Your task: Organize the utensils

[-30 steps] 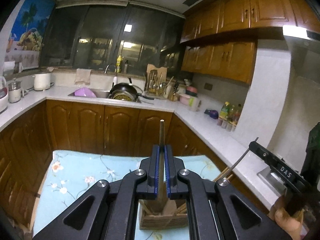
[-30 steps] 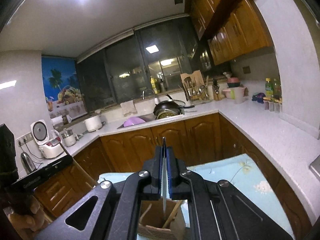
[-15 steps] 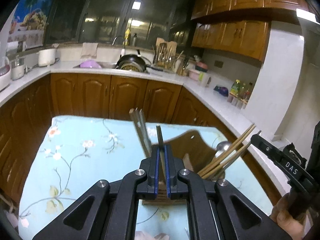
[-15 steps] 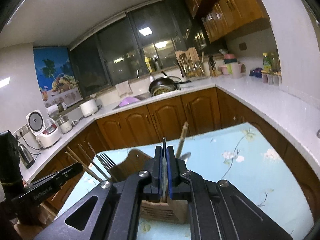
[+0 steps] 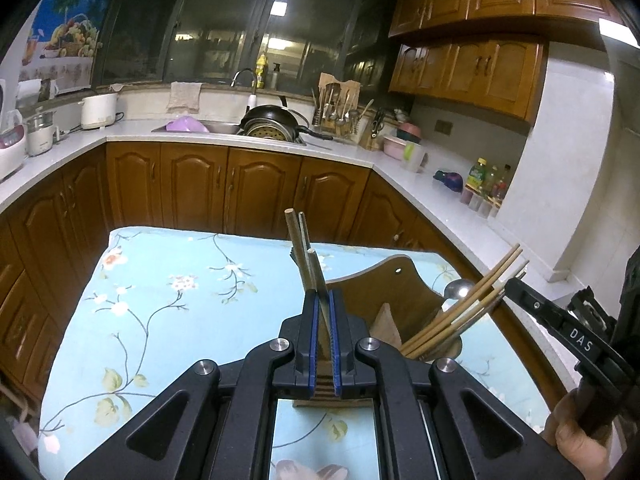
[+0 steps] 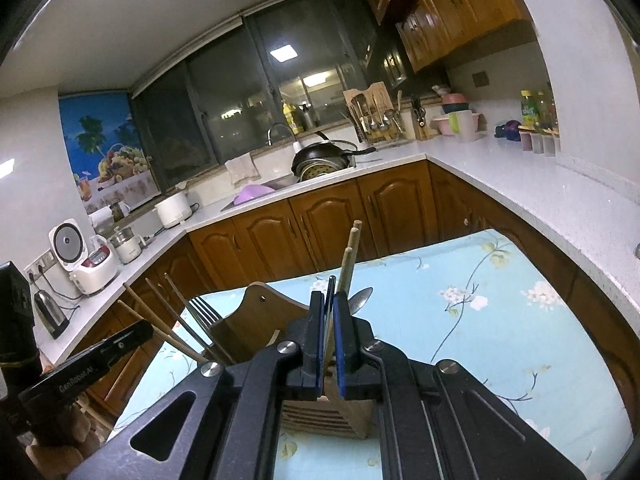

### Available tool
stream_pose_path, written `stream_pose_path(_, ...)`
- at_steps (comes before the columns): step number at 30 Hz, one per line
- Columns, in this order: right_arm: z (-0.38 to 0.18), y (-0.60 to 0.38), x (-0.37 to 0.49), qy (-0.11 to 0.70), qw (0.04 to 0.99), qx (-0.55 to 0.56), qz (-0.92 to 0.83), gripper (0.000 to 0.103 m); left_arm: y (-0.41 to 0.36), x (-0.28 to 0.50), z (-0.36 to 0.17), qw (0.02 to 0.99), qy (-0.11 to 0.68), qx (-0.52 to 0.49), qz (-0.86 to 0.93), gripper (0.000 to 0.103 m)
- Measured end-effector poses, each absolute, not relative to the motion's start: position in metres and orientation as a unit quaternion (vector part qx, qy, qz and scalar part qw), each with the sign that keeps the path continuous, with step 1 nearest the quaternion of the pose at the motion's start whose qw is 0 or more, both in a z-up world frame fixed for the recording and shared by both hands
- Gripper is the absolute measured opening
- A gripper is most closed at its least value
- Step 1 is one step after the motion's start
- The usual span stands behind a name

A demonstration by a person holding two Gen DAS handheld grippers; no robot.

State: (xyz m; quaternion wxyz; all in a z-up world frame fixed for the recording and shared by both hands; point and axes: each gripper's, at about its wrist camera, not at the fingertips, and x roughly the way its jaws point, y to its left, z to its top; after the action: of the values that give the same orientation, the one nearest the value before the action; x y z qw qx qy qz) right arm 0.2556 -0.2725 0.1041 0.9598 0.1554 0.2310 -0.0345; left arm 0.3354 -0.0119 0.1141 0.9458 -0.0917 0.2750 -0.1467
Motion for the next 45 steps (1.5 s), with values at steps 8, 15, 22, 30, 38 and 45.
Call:
stream_pose_path(8, 0.1, -0.277, 0.257, 0.234, 0.958, 0.162, -0.036, 0.005, -0.006, 0.329, 0.103, 0.946, 0.276, -0.096, -0.141, 0.004)
stream_pose_path(15, 0.1, -0.277, 0.256, 0.238, 0.956, 0.166, -0.035, 0.007, -0.005, 0.329, 0.105, 0.944, 0.28, -0.1, -0.141, 0.004)
stream_pose_path(22, 0.1, -0.277, 0.254, 0.24, 0.955, 0.173, -0.033, 0.017, -0.004, 0.33, 0.104, 0.941, 0.291, -0.107, -0.136, 0.012)
stream_pose_path(30, 0.103, -0.281, 0.232, 0.218, 0.954, 0.206, -0.02, 0.052, 0.008, 0.304, 0.11, 0.946, 0.274, -0.118, -0.124, 0.039)
stream_pose_path(38, 0.085, -0.262, 0.189, 0.209, 0.957, 0.202, -0.013, 0.073, 0.019, 0.248, 0.076, 0.951, 0.28, -0.11, -0.077, 0.077)
stream_pose_path(45, 0.056, -0.241, 0.152, 0.229, 0.955, 0.188, -0.011, 0.073, 0.03, 0.205, 0.056, 0.942, 0.303, -0.131, -0.055, 0.077)
